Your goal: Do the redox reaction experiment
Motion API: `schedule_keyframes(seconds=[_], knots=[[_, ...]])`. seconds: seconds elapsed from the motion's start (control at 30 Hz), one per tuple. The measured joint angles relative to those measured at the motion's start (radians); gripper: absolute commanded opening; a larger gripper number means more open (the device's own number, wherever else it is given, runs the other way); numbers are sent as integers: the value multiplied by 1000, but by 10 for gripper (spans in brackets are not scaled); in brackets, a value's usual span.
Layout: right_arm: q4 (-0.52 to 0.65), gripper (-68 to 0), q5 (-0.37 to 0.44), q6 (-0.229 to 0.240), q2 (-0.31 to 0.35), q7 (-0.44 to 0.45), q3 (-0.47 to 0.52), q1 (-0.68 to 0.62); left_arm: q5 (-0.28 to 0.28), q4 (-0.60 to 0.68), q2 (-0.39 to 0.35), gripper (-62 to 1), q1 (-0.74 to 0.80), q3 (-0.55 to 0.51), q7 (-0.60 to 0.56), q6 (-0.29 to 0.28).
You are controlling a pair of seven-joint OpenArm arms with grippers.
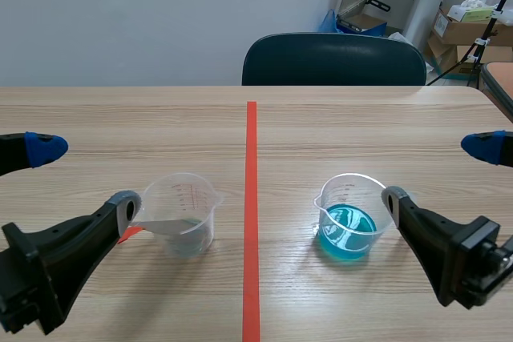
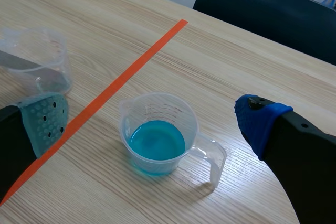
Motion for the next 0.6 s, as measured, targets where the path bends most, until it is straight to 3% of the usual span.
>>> schedule_keyframes(seconds=[0.03, 0.6], knots=[[0, 4, -33, 0, 0, 10, 0, 0, 0, 0, 0, 14, 0, 0, 0, 0], [0, 4, -33, 0, 0, 11, 0, 0, 0, 0, 0, 14, 42, -15, -1, 12]])
